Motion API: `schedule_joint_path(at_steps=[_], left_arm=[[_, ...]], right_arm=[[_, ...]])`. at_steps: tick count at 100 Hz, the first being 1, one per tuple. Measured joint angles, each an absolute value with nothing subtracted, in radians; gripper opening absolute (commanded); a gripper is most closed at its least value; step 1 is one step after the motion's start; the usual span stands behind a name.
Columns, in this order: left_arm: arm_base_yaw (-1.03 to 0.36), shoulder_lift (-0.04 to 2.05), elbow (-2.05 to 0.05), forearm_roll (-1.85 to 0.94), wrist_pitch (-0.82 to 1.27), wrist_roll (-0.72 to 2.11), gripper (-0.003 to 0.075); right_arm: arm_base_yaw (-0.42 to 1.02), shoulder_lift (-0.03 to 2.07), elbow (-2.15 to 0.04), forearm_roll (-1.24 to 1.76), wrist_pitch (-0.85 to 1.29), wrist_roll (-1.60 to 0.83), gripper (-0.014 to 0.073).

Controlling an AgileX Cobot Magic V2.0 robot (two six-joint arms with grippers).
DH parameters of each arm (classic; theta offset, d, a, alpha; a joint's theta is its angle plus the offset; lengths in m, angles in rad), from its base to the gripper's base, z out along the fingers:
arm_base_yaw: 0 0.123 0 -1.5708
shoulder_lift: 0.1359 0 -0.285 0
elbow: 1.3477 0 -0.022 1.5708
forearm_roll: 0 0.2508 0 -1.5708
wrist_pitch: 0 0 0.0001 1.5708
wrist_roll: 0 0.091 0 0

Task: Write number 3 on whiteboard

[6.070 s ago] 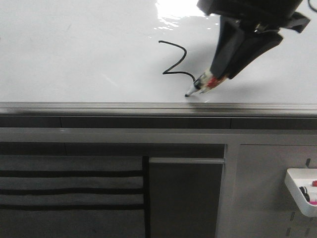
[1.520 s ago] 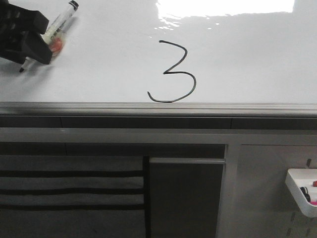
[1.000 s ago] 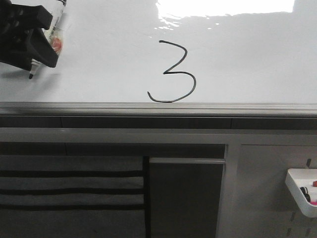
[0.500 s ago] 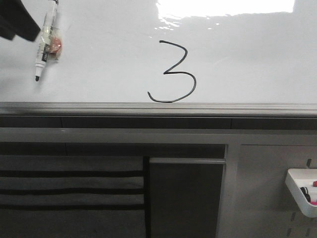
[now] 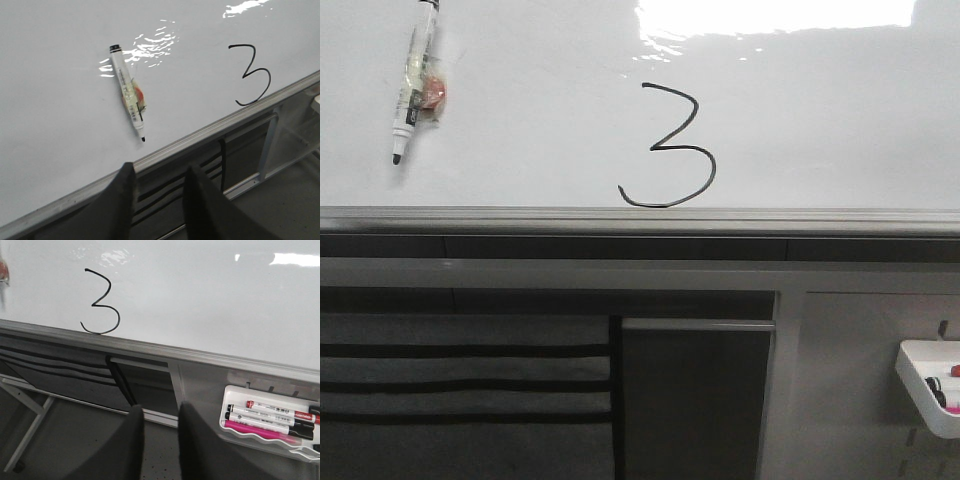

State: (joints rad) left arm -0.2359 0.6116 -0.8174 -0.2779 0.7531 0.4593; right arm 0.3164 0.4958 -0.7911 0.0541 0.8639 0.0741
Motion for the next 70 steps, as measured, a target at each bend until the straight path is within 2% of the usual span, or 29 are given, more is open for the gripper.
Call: schedule_joint_path(at_steps=[7,10,32,70], left_arm=[[-0.236,0.552,-0.770,-0.258,0.736,0.421,0.0020],[-0.236,0.532,-0.752,-0.254,0.724,0.408,-0.0018],[-0.236,0.463,-0.645,-0.279,0.628,0.364,-0.0018],[-0.236,0.463,-0.587,-0.331,0.613,0.353,-0.0018]], right_arm=[[0.316,0.456,-0.767,0.052,0.858,0.078,-0.0069],[0.316,0.443,-0.761,0.052,0.856,0.078,-0.0074],[0.316,0.415,-0.732,0.051,0.827,0.078,-0.0074],[0.316,0.415,-0.731,0.050,0.821,0.080,-0.0074]])
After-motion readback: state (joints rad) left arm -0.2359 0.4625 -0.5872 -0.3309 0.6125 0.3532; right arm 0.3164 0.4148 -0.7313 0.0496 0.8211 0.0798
